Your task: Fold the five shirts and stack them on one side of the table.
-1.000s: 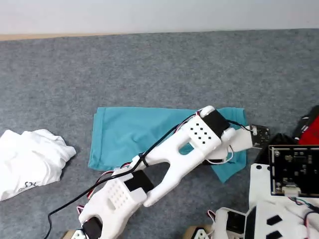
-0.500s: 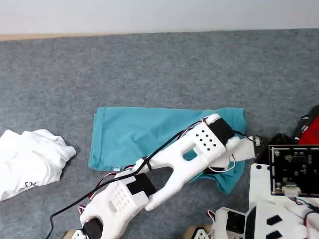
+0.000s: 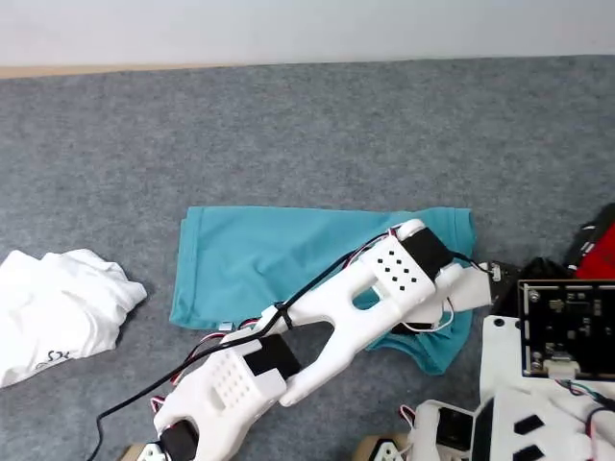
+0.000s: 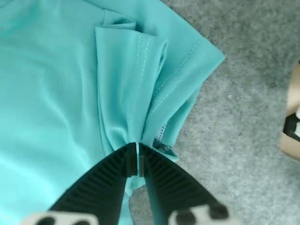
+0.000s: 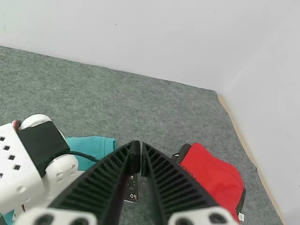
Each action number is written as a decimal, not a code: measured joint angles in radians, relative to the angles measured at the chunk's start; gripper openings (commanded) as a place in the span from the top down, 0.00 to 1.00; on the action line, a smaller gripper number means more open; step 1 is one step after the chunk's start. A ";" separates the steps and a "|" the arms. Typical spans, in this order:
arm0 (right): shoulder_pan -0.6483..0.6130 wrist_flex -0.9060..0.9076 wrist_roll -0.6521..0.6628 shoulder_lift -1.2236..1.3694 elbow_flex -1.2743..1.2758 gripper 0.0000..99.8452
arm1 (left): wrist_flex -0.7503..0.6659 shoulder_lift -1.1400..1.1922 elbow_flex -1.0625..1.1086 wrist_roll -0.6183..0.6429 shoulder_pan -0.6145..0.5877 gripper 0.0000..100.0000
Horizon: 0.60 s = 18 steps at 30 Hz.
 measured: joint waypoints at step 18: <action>0.000 0.000 0.000 0.000 0.000 0.99 | 0.000 0.000 0.000 0.037 0.040 0.85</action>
